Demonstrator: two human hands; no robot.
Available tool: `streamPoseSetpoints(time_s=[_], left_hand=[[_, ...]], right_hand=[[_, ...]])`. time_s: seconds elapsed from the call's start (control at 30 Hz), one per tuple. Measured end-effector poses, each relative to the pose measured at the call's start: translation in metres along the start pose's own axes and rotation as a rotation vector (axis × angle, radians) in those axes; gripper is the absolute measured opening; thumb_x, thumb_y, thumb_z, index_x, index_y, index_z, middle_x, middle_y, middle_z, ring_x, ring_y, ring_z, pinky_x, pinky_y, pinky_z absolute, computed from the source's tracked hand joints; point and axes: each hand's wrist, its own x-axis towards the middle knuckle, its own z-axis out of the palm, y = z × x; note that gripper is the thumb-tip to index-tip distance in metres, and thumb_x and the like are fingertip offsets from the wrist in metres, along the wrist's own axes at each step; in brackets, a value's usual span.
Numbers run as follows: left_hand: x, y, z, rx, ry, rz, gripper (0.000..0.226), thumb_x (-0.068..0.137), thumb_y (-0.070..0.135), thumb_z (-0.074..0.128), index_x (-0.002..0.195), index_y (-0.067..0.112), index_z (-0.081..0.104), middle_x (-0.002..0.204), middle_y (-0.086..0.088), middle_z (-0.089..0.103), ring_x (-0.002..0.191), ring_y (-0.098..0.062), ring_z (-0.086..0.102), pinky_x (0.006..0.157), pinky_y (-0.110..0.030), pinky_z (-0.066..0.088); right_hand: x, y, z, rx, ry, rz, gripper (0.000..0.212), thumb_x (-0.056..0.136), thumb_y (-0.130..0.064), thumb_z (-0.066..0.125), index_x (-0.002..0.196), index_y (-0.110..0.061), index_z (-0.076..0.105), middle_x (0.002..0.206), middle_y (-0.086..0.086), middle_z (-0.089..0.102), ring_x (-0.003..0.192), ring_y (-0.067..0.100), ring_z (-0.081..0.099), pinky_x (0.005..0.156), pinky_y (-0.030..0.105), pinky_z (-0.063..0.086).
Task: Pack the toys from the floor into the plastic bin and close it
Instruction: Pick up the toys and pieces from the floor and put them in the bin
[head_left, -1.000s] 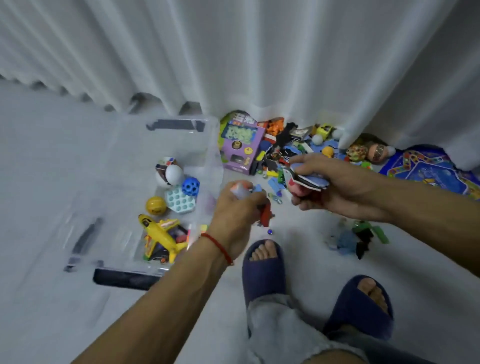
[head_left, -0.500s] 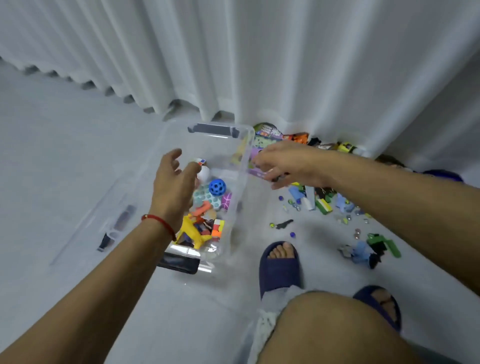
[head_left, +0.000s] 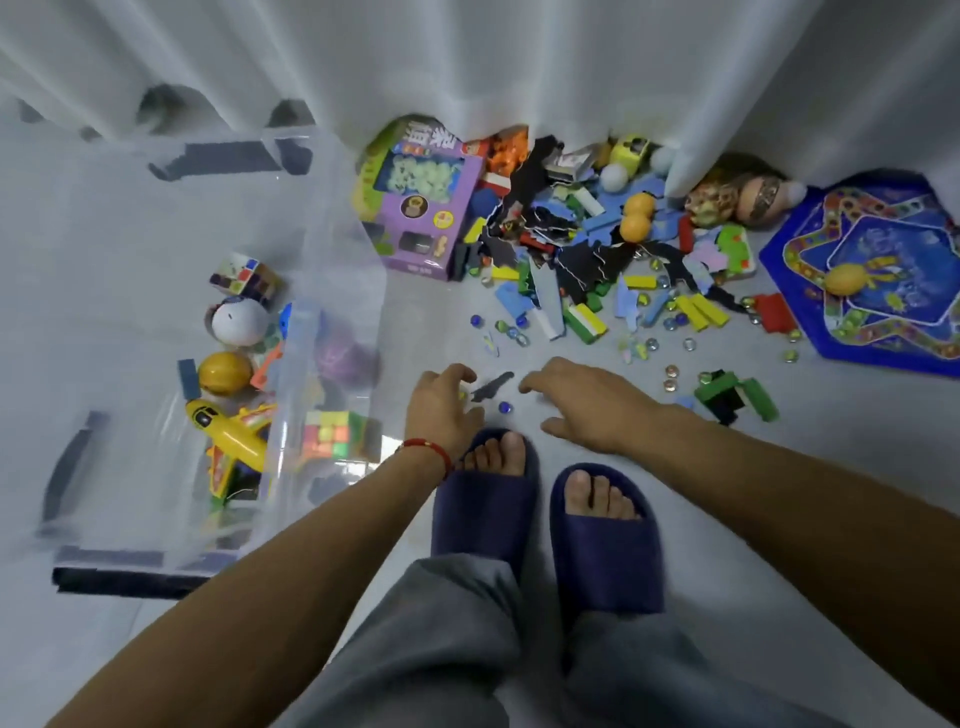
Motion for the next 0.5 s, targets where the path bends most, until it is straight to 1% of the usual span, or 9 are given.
streamPoseSetpoints(time_s=[0.1, 0.2, 0.3, 0.33, 0.37, 0.4, 0.43, 0.47, 0.5], left_hand=[[0.018, -0.009, 0.020, 0.092, 0.043, 0.104, 0.038, 0.084, 0.023, 0.073, 0.121, 0.019, 0.062, 0.111, -0.012, 0.052, 0.099, -0.027, 0.054, 0.085, -0.025, 0.041], [0.027, -0.016, 0.032, 0.123, 0.177, 0.187, 0.025, 0.083, 0.021, 0.075, 0.106, 0.015, 0.069, 0.100, -0.013, 0.053, 0.088, -0.026, 0.054, 0.075, -0.022, 0.039], [0.028, -0.018, 0.033, 0.164, 0.199, 0.303, 0.016, 0.080, 0.011, 0.077, 0.096, 0.011, 0.073, 0.092, -0.008, 0.057, 0.080, -0.019, 0.053, 0.070, -0.016, 0.036], [0.029, -0.019, 0.033, 0.176, 0.187, 0.332, 0.013, 0.079, 0.011, 0.076, 0.092, 0.011, 0.073, 0.090, -0.006, 0.058, 0.079, -0.018, 0.054, 0.068, -0.018, 0.038], [0.032, -0.018, 0.033, 0.186, 0.171, 0.350, 0.010, 0.080, 0.013, 0.075, 0.088, 0.011, 0.072, 0.088, -0.004, 0.058, 0.078, -0.018, 0.055, 0.068, -0.022, 0.042], [0.035, -0.017, 0.034, 0.201, 0.154, 0.355, 0.007, 0.081, 0.014, 0.075, 0.086, 0.012, 0.071, 0.086, -0.003, 0.057, 0.076, -0.018, 0.054, 0.068, -0.026, 0.045], [0.038, -0.015, 0.034, 0.218, 0.134, 0.346, 0.005, 0.082, 0.015, 0.074, 0.084, 0.012, 0.070, 0.085, -0.001, 0.057, 0.076, -0.018, 0.053, 0.068, -0.029, 0.045], [0.041, -0.012, 0.034, 0.237, 0.116, 0.336, 0.005, 0.083, 0.015, 0.073, 0.084, 0.013, 0.068, 0.084, 0.000, 0.056, 0.076, -0.017, 0.051, 0.068, -0.030, 0.044], [0.044, -0.009, 0.034, 0.255, 0.096, 0.332, 0.005, 0.083, 0.014, 0.072, 0.082, 0.014, 0.067, 0.083, 0.000, 0.056, 0.075, -0.017, 0.050, 0.068, -0.029, 0.042]], right_hand=[[0.034, -0.016, 0.029, 0.123, 0.112, 0.090, 0.041, 0.094, -0.022, 0.063, 0.132, -0.020, 0.047, 0.127, 0.009, 0.045, 0.105, 0.034, 0.057, 0.082, 0.044, 0.050], [0.056, -0.026, 0.050, 0.121, 0.182, 0.080, 0.039, 0.090, -0.016, 0.067, 0.123, -0.018, 0.048, 0.120, 0.008, 0.046, 0.102, 0.031, 0.056, 0.071, 0.037, 0.043], [0.062, -0.029, 0.049, 0.132, 0.174, 0.052, 0.042, 0.086, -0.011, 0.069, 0.124, -0.014, 0.051, 0.122, 0.009, 0.047, 0.106, 0.029, 0.055, 0.072, 0.034, 0.037], [0.060, -0.031, 0.048, 0.162, 0.189, 0.062, 0.040, 0.085, -0.010, 0.069, 0.121, -0.014, 0.053, 0.121, 0.009, 0.048, 0.105, 0.028, 0.055, 0.073, 0.033, 0.038], [0.057, -0.030, 0.049, 0.238, 0.240, 0.091, 0.032, 0.086, -0.011, 0.068, 0.115, -0.015, 0.056, 0.117, 0.007, 0.050, 0.103, 0.026, 0.056, 0.073, 0.032, 0.041], [0.051, -0.028, 0.050, 0.377, 0.324, 0.146, 0.022, 0.086, -0.011, 0.067, 0.105, -0.016, 0.059, 0.111, 0.004, 0.053, 0.097, 0.024, 0.057, 0.074, 0.033, 0.046], [0.043, -0.022, 0.052, 0.574, 0.397, 0.226, 0.013, 0.086, -0.012, 0.066, 0.096, -0.017, 0.061, 0.103, 0.001, 0.057, 0.090, 0.020, 0.059, 0.074, 0.035, 0.051], [0.032, -0.014, 0.052, 0.828, 0.452, 0.307, 0.006, 0.085, -0.012, 0.065, 0.089, -0.017, 0.064, 0.095, 0.000, 0.062, 0.083, 0.018, 0.062, 0.074, 0.036, 0.056], [0.020, -0.004, 0.050, 1.123, 0.489, 0.392, 0.005, 0.084, -0.011, 0.063, 0.083, -0.015, 0.067, 0.084, 0.001, 0.067, 0.076, 0.018, 0.065, 0.071, 0.039, 0.059]])
